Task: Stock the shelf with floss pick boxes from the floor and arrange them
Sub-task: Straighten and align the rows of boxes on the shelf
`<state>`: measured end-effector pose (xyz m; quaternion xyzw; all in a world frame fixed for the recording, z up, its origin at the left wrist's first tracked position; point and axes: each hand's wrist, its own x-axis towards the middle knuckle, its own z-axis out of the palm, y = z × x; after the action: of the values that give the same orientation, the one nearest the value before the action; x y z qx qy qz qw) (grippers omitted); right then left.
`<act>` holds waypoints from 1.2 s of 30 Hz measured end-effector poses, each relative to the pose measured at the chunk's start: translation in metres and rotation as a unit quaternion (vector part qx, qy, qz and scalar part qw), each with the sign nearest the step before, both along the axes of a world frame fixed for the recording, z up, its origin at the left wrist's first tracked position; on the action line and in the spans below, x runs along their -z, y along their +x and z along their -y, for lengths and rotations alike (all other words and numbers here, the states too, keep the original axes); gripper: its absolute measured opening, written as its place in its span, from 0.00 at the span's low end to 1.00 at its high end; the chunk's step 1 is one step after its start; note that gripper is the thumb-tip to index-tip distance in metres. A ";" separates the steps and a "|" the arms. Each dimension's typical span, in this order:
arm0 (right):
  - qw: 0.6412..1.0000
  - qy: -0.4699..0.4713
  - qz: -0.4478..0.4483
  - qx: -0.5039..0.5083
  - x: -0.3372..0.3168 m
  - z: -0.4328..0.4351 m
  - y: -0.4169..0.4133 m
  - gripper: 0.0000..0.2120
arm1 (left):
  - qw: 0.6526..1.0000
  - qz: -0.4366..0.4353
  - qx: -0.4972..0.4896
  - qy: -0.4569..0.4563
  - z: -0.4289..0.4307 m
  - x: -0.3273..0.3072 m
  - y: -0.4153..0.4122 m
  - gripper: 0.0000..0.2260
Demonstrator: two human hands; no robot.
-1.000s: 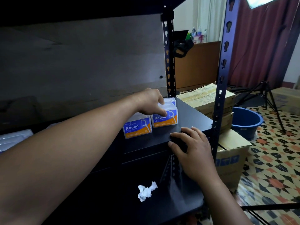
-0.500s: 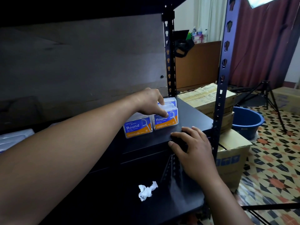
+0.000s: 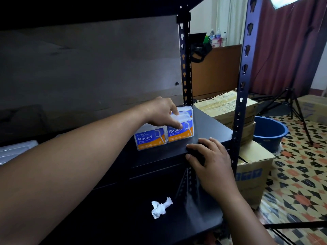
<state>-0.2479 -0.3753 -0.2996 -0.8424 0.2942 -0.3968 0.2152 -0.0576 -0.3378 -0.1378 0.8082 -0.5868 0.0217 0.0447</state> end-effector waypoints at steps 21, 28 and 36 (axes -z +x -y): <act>0.999 -0.002 -0.001 0.037 0.003 0.010 -0.002 0.19 | 0.994 -0.094 -0.025 -0.042 0.009 -0.013 0.024 0.15; 0.999 -0.004 -0.002 0.039 0.004 0.011 -0.001 0.20 | 0.993 -0.113 -0.028 0.007 0.031 -0.004 0.023 0.16; 0.999 0.001 0.003 0.037 0.005 0.011 0.000 0.16 | 0.996 -0.080 -0.027 0.003 0.020 -0.007 0.034 0.13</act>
<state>-0.2480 -0.3860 -0.3042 -0.8293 0.3252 -0.4068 0.2023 -0.0232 -0.3583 -0.1304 0.8229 -0.5595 -0.0439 0.0886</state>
